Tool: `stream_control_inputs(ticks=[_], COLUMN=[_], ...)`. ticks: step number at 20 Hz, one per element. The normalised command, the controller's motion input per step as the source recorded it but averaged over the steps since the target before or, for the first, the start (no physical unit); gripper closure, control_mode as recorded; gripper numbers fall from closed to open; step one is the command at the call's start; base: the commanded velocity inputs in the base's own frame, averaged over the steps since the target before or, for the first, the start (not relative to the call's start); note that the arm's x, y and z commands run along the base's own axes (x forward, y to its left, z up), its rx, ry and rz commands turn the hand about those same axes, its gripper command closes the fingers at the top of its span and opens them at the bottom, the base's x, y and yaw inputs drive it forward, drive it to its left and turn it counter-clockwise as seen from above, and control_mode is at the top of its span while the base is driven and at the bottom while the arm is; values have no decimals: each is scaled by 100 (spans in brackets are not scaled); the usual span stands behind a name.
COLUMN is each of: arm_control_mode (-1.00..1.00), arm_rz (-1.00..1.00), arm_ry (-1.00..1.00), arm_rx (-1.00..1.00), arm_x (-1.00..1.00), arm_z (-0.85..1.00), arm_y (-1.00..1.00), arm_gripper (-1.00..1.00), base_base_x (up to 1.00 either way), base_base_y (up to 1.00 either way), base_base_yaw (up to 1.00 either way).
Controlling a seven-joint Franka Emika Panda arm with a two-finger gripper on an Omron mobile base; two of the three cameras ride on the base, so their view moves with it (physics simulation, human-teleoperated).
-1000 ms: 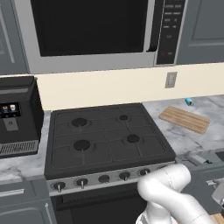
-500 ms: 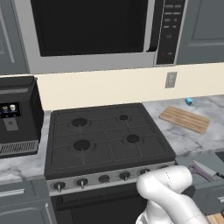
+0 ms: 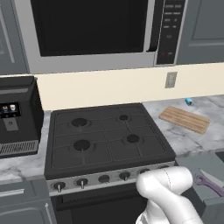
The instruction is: Open the drawer on the right and place the cutting tools on the cutting board.
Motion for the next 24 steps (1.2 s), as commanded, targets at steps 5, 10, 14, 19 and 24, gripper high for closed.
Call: stream_control_inputs(ticks=[5, 10, 14, 19, 24], arm_control_mode=[-100, -100, -100, -100, -100], arm_rz=[0, 0, 2, 0, 0], arm_ry=[-15, -6, 0, 0, 1], arm_rx=[0, 0, 0, -6, -10], arm_x=[-74, -52, -39, -29, -3], arm_z=[18, 47, 57, 73, 98], arm_y=[0, -3, -1, 0, 0], arm_gripper=[-100, -100, -100, -100, -100], base_base_x=[0, 0, 0, 0, 0], base_base_y=[0, 0, 0, 0, 0], base_base_yaw=[0, 0, 0, 0, 0])
